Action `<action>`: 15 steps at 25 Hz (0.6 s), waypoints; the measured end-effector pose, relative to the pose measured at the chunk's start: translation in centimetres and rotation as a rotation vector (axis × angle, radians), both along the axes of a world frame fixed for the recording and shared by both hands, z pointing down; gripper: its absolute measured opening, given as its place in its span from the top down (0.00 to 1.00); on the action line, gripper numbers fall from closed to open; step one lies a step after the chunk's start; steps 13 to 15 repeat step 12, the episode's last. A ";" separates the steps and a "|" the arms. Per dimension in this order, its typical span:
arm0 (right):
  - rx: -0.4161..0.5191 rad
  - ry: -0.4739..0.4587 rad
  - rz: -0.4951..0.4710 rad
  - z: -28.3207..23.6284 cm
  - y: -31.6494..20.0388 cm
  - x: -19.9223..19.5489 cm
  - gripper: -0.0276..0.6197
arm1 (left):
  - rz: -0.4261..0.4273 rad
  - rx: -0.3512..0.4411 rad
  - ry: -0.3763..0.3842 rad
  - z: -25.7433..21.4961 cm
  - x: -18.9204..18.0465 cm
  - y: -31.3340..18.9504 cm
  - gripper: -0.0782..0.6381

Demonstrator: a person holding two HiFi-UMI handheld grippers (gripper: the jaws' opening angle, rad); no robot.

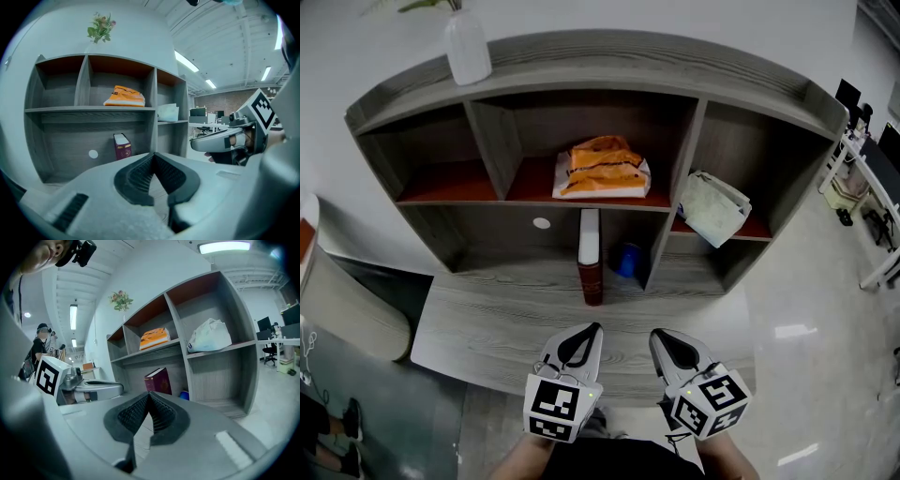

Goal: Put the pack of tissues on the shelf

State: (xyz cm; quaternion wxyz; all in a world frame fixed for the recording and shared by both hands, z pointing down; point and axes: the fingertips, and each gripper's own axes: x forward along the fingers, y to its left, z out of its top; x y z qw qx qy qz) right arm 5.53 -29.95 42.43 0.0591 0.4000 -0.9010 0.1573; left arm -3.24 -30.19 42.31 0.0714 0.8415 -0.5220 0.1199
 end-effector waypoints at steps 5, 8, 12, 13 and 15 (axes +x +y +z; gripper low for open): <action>-0.001 0.002 0.000 0.1 0.2 -0.2 0.96 | 0.005 -0.007 -0.001 0.3 0.0 0.4 0.90; -0.006 0.003 0.004 0.4 0.4 -0.2 0.96 | 0.009 -0.013 -0.001 0.6 -0.1 0.6 0.90; -0.014 0.007 0.007 0.7 0.8 -0.2 0.96 | 0.014 -0.024 -0.012 0.9 -0.1 1.1 0.90; -0.014 0.007 0.007 0.7 0.8 -0.2 0.96 | 0.014 -0.024 -0.012 0.9 -0.1 1.1 0.90; -0.014 0.007 0.007 0.7 0.8 -0.2 0.96 | 0.014 -0.024 -0.012 0.9 -0.1 1.1 0.90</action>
